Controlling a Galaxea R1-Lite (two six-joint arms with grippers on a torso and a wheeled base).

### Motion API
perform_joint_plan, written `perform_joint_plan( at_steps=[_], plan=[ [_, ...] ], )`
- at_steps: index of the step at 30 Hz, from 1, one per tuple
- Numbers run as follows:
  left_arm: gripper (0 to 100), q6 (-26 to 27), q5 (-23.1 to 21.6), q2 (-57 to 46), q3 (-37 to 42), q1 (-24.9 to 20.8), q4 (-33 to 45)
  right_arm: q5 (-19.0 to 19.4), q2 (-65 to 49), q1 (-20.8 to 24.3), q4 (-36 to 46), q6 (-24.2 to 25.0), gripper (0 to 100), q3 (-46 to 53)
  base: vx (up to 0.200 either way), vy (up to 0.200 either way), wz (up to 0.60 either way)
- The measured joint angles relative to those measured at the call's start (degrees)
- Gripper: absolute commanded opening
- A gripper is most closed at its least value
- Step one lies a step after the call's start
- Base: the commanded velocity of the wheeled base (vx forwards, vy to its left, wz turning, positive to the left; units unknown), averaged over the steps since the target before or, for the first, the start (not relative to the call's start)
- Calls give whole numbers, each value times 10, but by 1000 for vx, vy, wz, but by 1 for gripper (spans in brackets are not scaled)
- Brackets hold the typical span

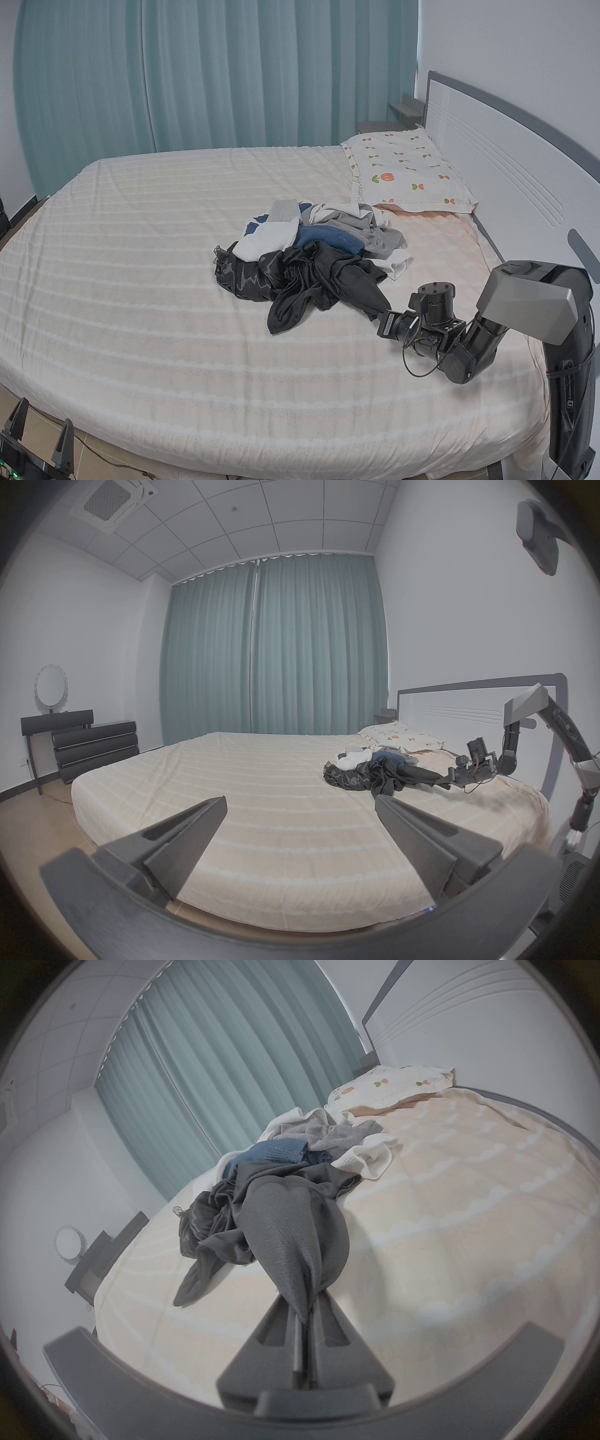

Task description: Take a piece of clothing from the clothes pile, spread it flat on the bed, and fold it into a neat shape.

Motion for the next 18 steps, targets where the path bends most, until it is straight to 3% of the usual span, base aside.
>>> perform_joint_plan(
  at_steps=[11, 18],
  plan=[
    [100, 0, -5, 0, -1, -1, -5, 0, -88, 2, -103, 18, 0, 172, 0, 0, 0],
    [100, -36, -21, 65, -94, -4, -17, -2, -115, 3, -126, 19, 0, 210, 0, 0, 0]
  ],
)
